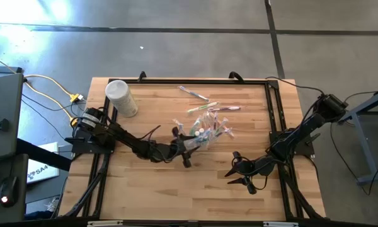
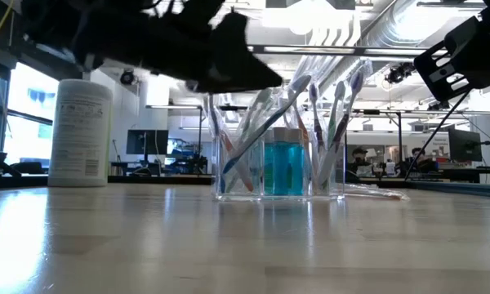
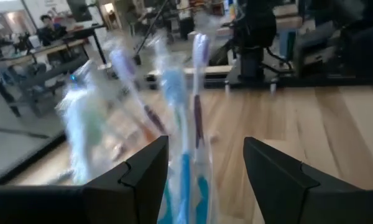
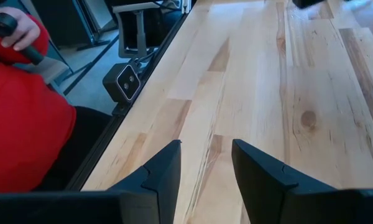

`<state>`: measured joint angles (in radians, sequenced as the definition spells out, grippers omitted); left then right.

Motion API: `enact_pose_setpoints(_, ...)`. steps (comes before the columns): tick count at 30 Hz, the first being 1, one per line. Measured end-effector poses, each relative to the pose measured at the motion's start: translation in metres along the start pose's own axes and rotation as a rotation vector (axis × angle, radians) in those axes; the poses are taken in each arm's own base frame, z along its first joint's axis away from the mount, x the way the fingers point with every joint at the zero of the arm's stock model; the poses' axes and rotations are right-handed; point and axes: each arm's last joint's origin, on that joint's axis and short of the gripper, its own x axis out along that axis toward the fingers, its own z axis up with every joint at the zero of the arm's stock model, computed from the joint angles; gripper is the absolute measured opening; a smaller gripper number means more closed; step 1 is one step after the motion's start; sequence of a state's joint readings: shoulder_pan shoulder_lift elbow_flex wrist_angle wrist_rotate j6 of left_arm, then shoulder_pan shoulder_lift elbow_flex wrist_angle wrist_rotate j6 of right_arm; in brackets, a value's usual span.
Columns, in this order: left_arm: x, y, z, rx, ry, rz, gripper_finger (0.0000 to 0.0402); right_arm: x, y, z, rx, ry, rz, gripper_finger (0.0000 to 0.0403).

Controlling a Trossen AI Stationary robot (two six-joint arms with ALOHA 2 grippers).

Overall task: Pick & Place toothbrushing station
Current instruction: Put the blue toothbrush into the transparent organizer

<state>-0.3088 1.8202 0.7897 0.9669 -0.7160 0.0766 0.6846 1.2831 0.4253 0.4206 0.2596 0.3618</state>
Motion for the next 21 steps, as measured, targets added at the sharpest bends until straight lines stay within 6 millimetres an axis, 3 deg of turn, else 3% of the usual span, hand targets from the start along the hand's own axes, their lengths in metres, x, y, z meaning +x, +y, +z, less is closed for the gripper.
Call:
enact_pose_setpoints(6,0.021,-0.009,0.022,0.107,0.098,0.024,0.0202,0.0,0.0,0.0,0.001,-0.003,0.0,0.0136)
enact_pose_setpoints(12,0.039,-0.004,0.037,0.105,0.178,0.063,0.0202,0.0,0.0,0.0,0.002,-0.003,0.0,0.0136)
enact_pose_setpoints(21,0.048,0.006,0.035,0.044,0.211,0.058,0.0202,0.0,0.0,0.0,0.004,0.004,-0.002,0.0136)
